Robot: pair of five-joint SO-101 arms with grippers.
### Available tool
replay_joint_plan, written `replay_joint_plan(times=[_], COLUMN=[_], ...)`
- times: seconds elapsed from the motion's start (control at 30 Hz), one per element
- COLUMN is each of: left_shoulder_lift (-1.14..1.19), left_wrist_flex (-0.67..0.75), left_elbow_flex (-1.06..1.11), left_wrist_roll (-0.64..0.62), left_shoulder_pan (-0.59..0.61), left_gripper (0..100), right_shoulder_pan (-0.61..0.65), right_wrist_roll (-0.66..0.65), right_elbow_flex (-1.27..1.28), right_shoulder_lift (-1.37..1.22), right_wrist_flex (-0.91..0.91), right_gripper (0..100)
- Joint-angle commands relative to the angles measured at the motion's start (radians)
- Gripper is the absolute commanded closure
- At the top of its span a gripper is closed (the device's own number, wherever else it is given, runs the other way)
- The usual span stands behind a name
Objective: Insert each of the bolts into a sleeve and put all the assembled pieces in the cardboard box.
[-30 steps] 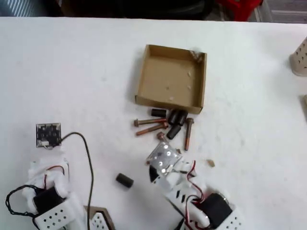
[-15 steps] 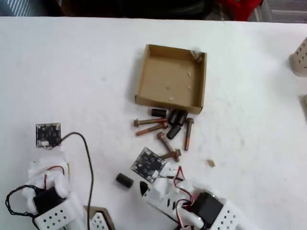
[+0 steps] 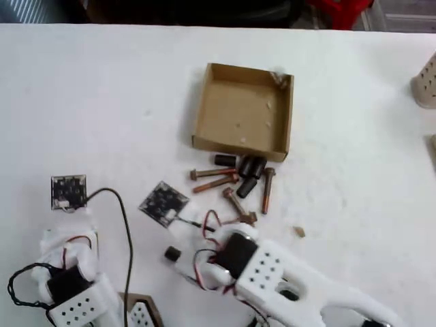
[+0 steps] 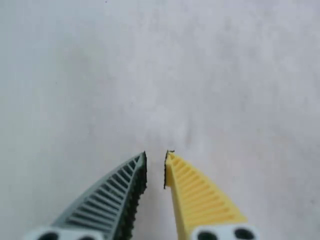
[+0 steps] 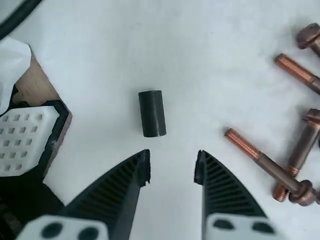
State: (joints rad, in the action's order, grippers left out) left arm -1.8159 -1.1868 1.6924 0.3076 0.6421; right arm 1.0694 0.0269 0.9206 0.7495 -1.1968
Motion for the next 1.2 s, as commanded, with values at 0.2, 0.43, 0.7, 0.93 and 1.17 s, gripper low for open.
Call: replay_joint_plan(times=[0.2,0.43,0.7,0.93,1.17], left_shoulder_lift=[-0.007,-0.007,-0.007,-0.007,-0.007], left_wrist_flex=[0.025,0.025,0.025,0.025,0.025], left_elbow_flex=[-0.037,-0.032,-0.031,-0.031,-0.029], left_wrist_roll=[0.008,0.008,0.008,0.008,0.008], left_shoulder_pan=[0.012,0.012,0.012,0.012,0.012], left_gripper=[91,91,91,91,91], right_shoulder_pan=[0.021,0.076,0.084,0.079,0.070], right_wrist_roll=[0.011,0.011,0.009,0.011,0.011], right_elbow_flex=[-0.055,-0.055,-0.055,-0.127,-0.236], right_shoulder_lift=[-0.208,-0.286,-0.452,-0.668,-0.826], right_wrist_flex=[0.160,0.168,0.262,0.323,0.332], right_gripper=[82.7,70.6,70.4,72.6,77.9])
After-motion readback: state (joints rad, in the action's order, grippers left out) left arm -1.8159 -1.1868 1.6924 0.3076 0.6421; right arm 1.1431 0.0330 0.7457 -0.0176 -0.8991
